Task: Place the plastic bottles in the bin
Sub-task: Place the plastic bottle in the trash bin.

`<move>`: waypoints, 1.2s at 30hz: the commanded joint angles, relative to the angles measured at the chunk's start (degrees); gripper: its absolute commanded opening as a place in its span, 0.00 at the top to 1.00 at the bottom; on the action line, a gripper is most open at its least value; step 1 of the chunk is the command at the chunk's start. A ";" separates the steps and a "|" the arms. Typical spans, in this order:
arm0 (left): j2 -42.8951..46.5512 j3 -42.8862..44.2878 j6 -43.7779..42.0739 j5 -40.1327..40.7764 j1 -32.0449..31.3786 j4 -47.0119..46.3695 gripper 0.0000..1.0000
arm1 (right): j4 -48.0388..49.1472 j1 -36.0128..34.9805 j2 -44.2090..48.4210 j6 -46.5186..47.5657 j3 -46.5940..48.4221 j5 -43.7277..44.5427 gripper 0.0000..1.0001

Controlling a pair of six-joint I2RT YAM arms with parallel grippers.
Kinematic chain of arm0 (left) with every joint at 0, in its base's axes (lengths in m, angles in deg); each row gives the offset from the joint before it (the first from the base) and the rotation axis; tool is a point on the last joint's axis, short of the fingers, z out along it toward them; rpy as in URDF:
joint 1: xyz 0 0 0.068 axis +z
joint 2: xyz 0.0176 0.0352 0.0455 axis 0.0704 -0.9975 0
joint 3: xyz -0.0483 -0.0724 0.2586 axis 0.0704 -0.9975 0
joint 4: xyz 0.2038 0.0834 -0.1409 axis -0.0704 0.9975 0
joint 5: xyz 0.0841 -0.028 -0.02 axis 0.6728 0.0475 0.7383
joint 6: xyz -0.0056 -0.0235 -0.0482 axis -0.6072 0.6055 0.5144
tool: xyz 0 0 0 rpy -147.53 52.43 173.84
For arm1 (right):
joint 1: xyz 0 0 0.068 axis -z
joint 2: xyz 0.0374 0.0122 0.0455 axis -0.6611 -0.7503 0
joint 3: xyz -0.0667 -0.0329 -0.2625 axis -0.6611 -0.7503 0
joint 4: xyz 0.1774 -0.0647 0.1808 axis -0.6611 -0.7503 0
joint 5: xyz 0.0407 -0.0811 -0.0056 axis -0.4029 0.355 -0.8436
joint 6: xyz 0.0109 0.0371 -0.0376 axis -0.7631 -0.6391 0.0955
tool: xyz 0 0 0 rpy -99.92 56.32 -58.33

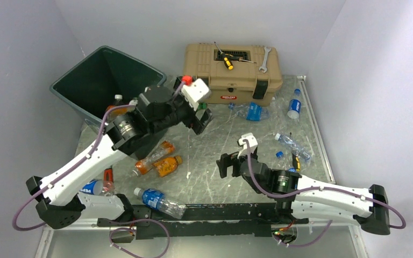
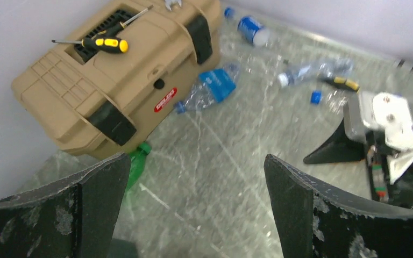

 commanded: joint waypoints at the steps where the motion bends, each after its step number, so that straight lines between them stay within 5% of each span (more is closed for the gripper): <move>1: 4.96 -4.94 -14.94 5.68 -2.06 -8.01 0.01 | 0.19 0.21 -3.24 -1.89 1.86 1.10 0.01; 6: 11.73 -19.10 -21.67 9.91 -1.91 -16.79 0.01 | -0.28 0.48 -6.25 -4.50 0.91 2.44 0.01; 9: 13.26 -19.76 -20.52 10.03 -2.05 -15.09 0.00 | -1.69 3.34 -7.63 -4.94 1.60 -0.24 0.00; 13: 13.06 -15.24 -13.17 11.92 -2.06 -7.15 0.00 | 5.31 12.61 -5.13 -2.42 -2.14 -16.35 0.01; 17: 15.46 -17.64 -11.27 9.38 -2.04 -5.39 0.01 | 12.15 14.14 -6.11 1.76 -4.55 -33.12 0.01; 28: 17.70 -23.91 -10.75 11.31 -2.01 -10.32 0.01 | 19.04 0.94 -19.66 4.66 -1.12 -23.60 0.04; 36: 19.88 -26.97 -11.48 14.31 -2.71 -14.04 0.01 | 25.05 -1.72 -27.10 5.22 1.48 -29.68 0.06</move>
